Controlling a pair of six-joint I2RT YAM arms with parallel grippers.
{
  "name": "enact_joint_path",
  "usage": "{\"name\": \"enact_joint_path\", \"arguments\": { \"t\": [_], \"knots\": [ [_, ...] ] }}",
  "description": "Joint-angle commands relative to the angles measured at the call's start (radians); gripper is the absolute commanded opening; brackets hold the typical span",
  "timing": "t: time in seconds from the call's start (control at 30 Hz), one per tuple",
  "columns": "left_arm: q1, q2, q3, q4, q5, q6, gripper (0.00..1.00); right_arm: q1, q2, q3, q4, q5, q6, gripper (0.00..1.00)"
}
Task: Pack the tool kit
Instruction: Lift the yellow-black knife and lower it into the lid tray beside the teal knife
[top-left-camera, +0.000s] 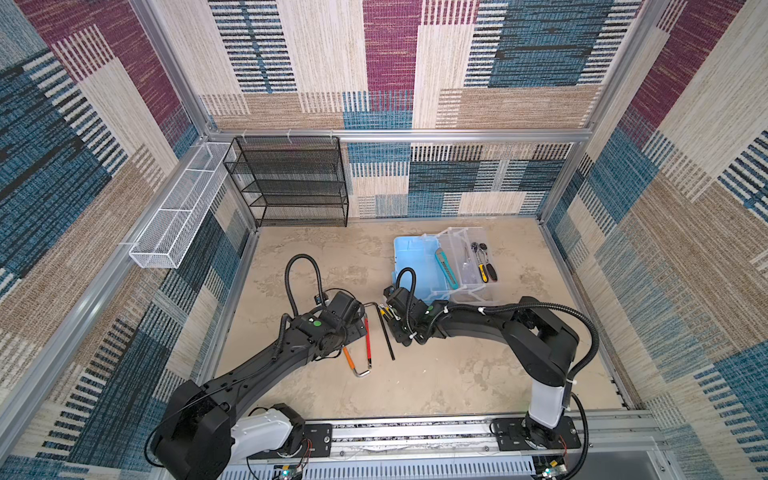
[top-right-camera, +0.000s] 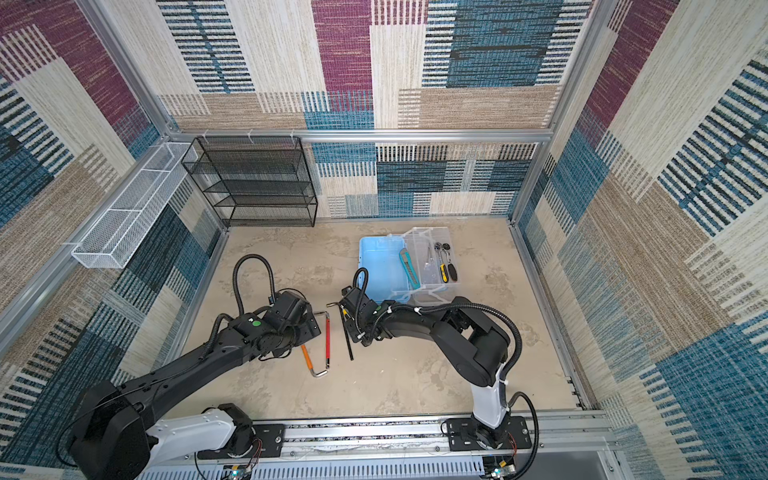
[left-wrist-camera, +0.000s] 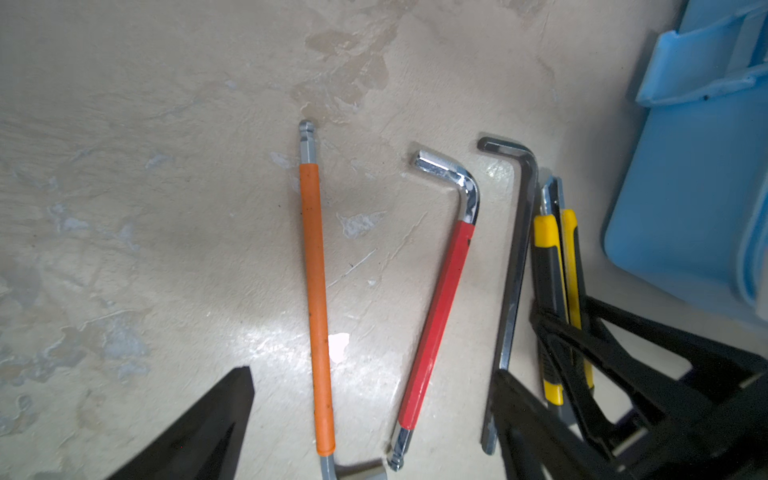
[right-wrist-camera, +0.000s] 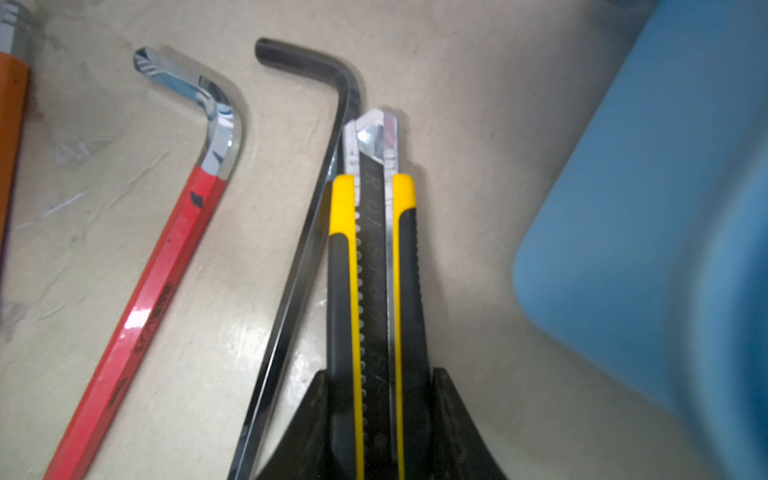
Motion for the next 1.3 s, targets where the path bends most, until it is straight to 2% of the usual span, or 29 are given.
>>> {"name": "enact_joint_path", "arguments": {
  "t": [0.0, 0.2, 0.4, 0.67, 0.97, 1.27],
  "knots": [
    [0.000, 0.016, 0.023, 0.001, -0.017, 0.009, 0.92, 0.001, -0.048, -0.001, -0.010, -0.013, 0.034, 0.25],
    [0.000, 0.042, 0.055, -0.015, -0.021, 0.030, 0.92, 0.001, -0.109, 0.011, -0.036, 0.006, 0.073, 0.17],
    [0.001, 0.034, 0.051, -0.002, -0.021, 0.032, 0.92, -0.005, -0.176, 0.050, -0.082, 0.027, 0.085, 0.17],
    [0.000, 0.075, 0.088, -0.009, -0.011, 0.075, 0.92, -0.137, -0.265, 0.091, -0.096, 0.001, 0.066, 0.17],
    [0.000, 0.160, 0.156, -0.038, 0.022, 0.116, 0.92, -0.305, -0.228, 0.128, -0.110, 0.006, 0.004, 0.18],
    [0.001, 0.203, 0.198, -0.037, 0.046, 0.129, 0.93, -0.394, -0.135, 0.190, -0.106, -0.019, 0.001, 0.17]
  ]
}}
